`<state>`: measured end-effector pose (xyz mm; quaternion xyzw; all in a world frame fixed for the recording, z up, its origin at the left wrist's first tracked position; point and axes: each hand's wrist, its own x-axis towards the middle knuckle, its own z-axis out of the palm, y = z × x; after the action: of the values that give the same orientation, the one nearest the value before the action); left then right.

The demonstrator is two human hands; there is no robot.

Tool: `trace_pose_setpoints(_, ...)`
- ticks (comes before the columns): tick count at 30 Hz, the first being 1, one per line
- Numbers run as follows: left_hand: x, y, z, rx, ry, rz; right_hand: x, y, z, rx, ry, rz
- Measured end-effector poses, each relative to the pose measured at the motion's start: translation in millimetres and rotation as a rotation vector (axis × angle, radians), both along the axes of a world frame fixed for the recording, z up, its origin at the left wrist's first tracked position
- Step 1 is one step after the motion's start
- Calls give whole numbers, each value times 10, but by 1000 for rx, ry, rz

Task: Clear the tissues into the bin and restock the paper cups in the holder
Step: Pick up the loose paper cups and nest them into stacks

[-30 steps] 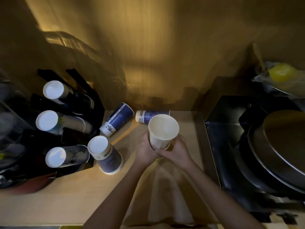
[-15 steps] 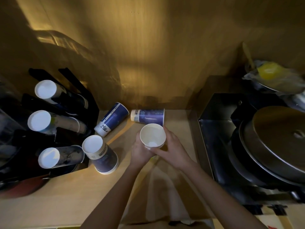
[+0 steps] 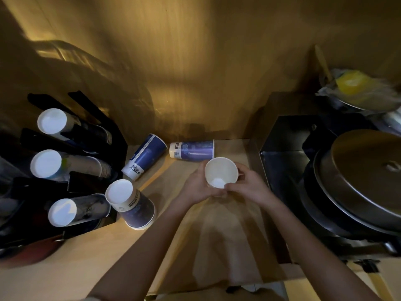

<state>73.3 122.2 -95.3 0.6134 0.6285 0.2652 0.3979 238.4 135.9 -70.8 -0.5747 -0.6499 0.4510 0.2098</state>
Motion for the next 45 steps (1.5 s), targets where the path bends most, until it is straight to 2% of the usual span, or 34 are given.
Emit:
trace_pose_setpoints(7,537,49,-22,63,128,-88,316,-6,-26,79,-206,-166)
trace_pose_setpoints(13,575,97,-22,52,158,-124,374,-33,-31,89,-265,-130)
trace_pose_setpoints(18,579,79,44,-56,153,-175,300,113,101,83,-432,-147)
trace_pose_setpoints(22,485,146,169,-177,303,-255,228,286,218,188,-618,-83)
trace_pose_setpoints(25,269,228,335,-197,402,-181,112,437,267,243,-694,18)
trace_pose_setpoints(28,-43,333,520,-166,398,-50,-94,579,314,239,-636,76)
trace_pose_setpoints(33,-747,636,603,-91,503,130,-456,992,188,-27,-248,-64)
trace_pose_setpoints(37,-1190,888,435,-141,586,239,-603,1324,-27,-393,-20,-222)
trace_pose_setpoints(42,-1450,1069,-52,-321,678,253,-646,1700,-386,-885,23,-345)
trace_pose_setpoints(45,-1485,1142,-185,-380,697,289,-667,1781,-508,-1007,46,-359)
